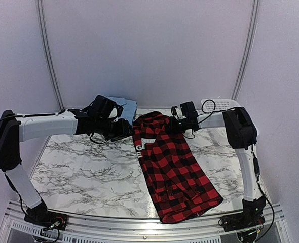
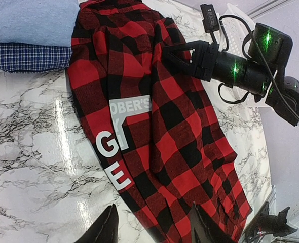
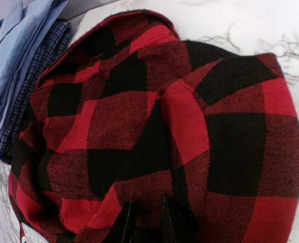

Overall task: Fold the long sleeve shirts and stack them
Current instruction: Rotate the rectangle-folded shirt at the center of the board.

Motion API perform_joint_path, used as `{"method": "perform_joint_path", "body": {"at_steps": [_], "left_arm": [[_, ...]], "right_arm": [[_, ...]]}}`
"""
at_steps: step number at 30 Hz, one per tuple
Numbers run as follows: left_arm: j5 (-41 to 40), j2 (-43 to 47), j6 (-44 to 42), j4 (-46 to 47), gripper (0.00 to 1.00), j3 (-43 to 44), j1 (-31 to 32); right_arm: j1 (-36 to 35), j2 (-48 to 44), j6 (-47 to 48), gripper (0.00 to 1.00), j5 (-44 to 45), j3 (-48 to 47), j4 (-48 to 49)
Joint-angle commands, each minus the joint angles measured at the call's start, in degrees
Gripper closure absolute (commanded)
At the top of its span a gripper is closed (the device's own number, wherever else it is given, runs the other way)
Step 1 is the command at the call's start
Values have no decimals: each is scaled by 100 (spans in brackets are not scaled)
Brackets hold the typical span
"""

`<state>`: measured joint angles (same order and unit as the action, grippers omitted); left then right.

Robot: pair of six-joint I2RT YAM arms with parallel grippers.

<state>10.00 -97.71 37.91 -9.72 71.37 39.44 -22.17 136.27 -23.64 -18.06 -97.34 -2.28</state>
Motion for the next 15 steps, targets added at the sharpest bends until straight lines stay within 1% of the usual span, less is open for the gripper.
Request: {"method": "perform_joint_path", "body": {"at_steps": [1,4,6,9,12,15], "left_arm": [[1,-162,-12,-189,51,178,29],[87,-368,-21,-187,50,326,37],[126,-527,-29,-180,50,436,37],[199,-881,-54,-184,50,692,37],[299,-1276,-64,-180,50,1025,37],[429,-1637,-22,-152,50,1298,65]], "right_arm": [[276,68,-255,82,605,104,-308],[526,-142,-444,82,1072,439,-382],[662,-241,-580,82,1190,595,-429],[695,-375,-633,82,1474,724,-552],[684,-545,-651,82,1380,908,-451],[592,-743,-492,80,1337,878,-540]]}}
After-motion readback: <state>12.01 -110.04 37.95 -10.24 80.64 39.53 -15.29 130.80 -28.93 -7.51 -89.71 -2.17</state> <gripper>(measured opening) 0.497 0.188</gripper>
